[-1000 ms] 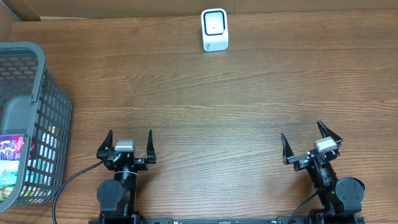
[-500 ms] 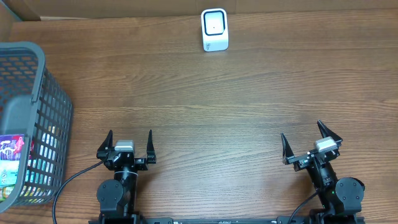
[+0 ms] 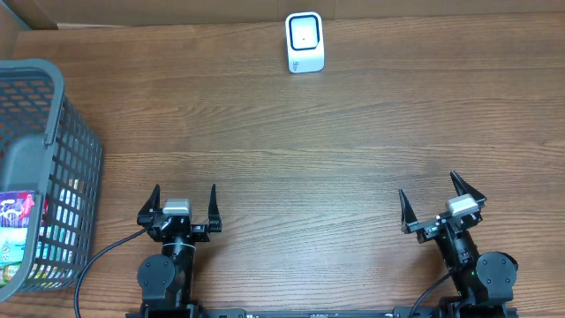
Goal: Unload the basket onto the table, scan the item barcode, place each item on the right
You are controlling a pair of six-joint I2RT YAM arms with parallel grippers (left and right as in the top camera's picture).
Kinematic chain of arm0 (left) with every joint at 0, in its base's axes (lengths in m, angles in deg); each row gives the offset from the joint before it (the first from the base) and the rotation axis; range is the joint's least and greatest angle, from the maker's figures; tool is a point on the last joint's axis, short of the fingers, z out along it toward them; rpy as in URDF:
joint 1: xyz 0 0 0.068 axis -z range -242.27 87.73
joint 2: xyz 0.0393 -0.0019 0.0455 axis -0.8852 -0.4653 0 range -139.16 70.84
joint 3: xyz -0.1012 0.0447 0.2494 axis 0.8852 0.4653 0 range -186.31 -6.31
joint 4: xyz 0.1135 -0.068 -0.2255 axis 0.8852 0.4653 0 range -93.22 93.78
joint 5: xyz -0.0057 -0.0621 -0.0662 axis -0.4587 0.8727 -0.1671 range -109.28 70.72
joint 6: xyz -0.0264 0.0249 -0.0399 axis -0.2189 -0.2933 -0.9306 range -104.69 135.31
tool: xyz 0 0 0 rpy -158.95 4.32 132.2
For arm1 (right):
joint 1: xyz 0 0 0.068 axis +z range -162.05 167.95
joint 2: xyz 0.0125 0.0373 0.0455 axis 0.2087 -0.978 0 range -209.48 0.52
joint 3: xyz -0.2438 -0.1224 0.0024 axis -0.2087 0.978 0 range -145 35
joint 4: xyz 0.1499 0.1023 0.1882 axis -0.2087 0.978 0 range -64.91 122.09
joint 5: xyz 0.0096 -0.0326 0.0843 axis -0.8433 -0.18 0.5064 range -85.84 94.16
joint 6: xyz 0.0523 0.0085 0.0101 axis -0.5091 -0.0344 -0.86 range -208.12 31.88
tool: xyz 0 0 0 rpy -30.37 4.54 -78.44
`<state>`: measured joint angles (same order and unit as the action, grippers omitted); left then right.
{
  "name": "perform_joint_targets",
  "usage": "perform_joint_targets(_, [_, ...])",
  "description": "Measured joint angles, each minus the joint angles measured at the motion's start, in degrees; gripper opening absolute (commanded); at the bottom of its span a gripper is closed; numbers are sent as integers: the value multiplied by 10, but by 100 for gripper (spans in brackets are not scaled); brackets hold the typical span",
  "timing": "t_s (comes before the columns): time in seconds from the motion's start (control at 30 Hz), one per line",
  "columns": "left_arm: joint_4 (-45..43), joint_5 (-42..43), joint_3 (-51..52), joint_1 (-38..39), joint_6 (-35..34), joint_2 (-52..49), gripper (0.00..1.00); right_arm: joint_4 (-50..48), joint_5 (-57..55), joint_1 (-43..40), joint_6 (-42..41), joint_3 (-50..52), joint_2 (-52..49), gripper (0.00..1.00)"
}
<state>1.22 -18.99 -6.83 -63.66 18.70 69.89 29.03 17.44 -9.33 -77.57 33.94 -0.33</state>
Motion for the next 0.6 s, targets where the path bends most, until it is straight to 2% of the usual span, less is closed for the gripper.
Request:
perform_joint_targets(0.43, [2,55,-3,0,0,-1,100,-24,50,0,-16,0,0,100])
perform_joint_targets(0.6, [42,75,-54,0,0,-32,100,-23,68,0,-28,-3,0,100])
